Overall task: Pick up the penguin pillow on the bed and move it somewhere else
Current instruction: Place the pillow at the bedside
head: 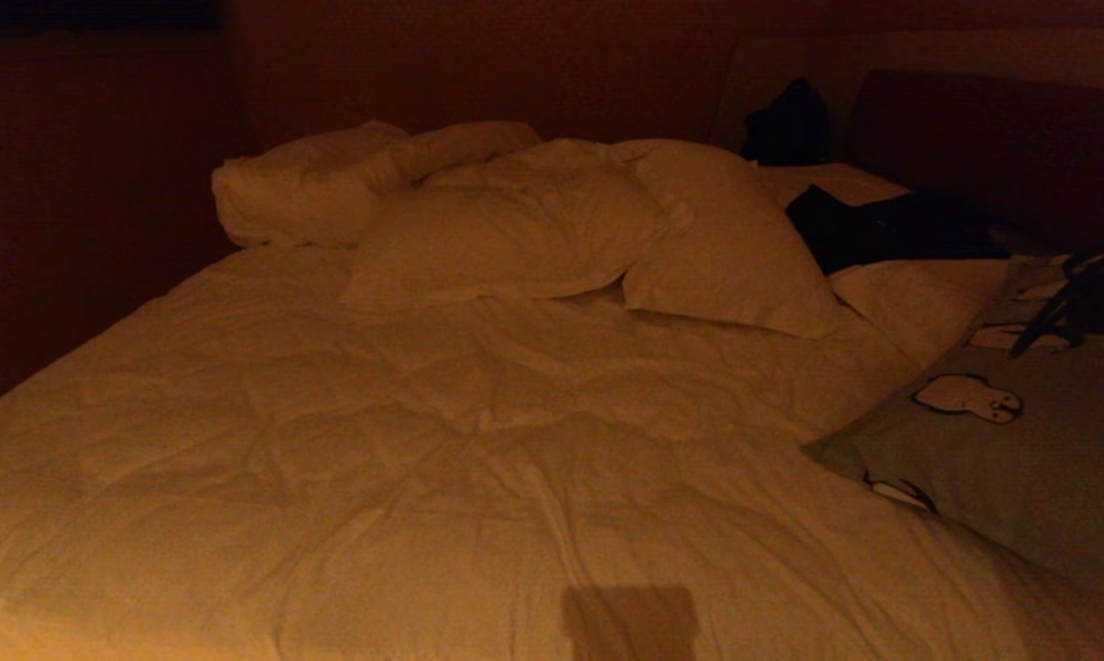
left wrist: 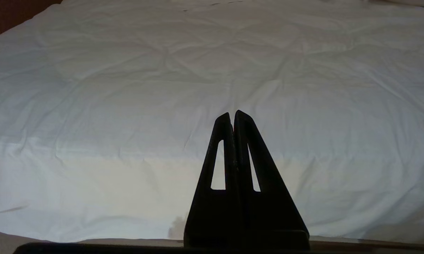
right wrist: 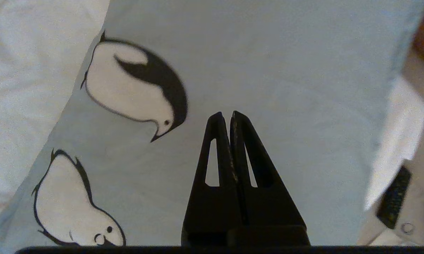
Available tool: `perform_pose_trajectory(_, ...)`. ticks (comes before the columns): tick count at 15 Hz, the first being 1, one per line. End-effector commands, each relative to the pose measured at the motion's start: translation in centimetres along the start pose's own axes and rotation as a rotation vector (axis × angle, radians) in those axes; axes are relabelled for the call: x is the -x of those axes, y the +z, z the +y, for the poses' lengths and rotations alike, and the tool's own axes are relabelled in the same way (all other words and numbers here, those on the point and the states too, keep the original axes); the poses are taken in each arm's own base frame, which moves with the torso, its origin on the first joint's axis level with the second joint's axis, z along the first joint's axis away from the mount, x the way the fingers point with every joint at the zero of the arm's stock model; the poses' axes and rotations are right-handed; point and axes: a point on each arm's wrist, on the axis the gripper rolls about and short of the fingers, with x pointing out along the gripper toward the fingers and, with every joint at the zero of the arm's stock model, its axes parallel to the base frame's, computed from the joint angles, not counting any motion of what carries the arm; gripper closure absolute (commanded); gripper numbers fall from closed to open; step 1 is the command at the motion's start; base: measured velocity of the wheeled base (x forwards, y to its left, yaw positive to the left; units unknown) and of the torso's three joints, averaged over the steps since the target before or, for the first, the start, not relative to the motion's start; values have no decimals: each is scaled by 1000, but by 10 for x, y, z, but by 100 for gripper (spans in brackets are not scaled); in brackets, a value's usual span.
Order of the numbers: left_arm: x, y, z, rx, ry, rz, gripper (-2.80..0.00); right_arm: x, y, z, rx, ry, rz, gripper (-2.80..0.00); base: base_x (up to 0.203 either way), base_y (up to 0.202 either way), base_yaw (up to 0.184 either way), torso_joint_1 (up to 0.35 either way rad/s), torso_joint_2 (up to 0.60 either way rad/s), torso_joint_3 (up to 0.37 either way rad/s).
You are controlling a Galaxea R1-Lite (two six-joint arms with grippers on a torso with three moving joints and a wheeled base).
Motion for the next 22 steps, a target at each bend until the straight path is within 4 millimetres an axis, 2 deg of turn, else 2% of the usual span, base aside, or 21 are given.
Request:
perform_pose_trajectory(1,0,-1,0,0,0,3,0,-6,-6,12,23,30,24,0,0,0,0,0,0,0)
perform_pose_trajectory(2,0,-1,0,0,1,3,0,-6,-7,13,25,33,26,0,0,0,0,0,0,0)
perform_pose_trajectory(3,0,-1,0,0,0,3,0,-8,-9,17,35,37,35,-280,0,0,0,0,0,0)
perform_pose_trajectory(9,0,-1,0,0,0,3,0,-1,-15,19,56,5,43,-280,0,0,0,0,0,0)
perform_pose_trajectory(16,0,-1,0,0,0,3,0,-8,-22,22,94,-14,99,-280,0,0,0,0,0,0)
perform_pose_trajectory(19,0,-1,0,0,0,3,0,-23,-28,30,120,-19,129,-280,0,0,0,0,0,0)
perform_pose_trajectory(22,0,-1,0,0,0,3,0,-61,-41,47,148,-28,188,-280,0,0,0,0,0,0)
